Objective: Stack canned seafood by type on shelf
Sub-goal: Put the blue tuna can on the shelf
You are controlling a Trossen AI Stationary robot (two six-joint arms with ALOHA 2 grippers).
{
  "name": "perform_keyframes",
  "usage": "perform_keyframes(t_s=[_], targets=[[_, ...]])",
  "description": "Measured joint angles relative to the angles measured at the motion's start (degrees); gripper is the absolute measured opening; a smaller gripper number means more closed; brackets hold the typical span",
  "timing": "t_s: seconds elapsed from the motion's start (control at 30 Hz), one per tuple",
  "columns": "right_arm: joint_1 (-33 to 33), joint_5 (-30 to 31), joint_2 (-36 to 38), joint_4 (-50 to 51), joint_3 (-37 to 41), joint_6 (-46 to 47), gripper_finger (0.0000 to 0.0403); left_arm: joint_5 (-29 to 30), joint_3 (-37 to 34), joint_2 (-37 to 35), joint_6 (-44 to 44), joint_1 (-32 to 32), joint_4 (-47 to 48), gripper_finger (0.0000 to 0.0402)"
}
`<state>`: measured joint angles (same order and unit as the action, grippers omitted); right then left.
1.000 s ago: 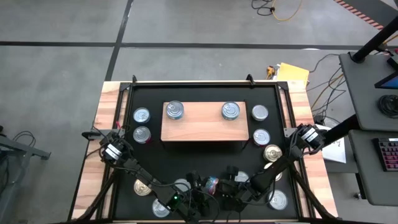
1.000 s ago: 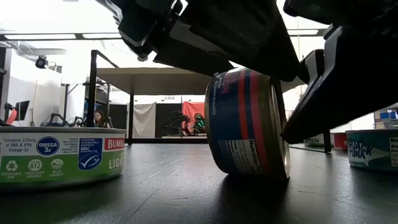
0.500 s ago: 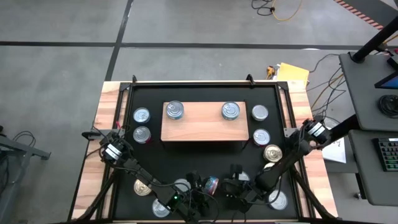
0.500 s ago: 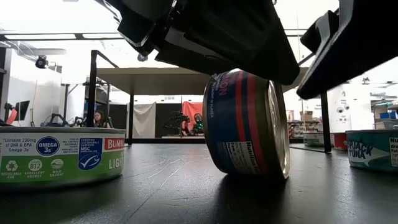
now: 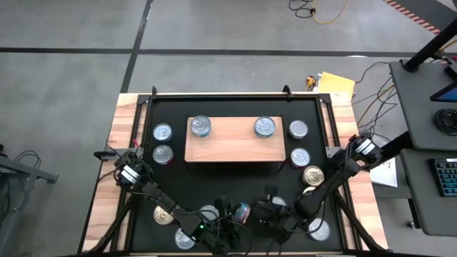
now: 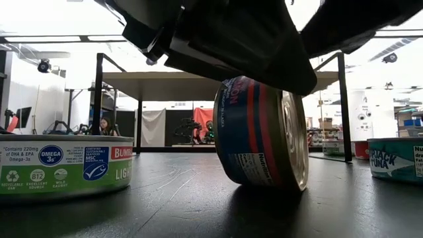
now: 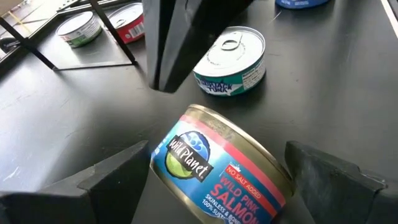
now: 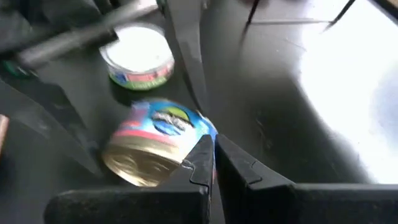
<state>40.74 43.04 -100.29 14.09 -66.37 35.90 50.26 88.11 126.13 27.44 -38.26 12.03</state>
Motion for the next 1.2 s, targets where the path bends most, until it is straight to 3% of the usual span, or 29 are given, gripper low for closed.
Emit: perform_keyframes(t_s=[1.2], targets=[[0.4, -6.2, -2.8, -4.2, 0.0, 2.7, 0.0009, 0.2, -0.1, 0.0, 5.9, -0.4, 6.6, 0.0355]])
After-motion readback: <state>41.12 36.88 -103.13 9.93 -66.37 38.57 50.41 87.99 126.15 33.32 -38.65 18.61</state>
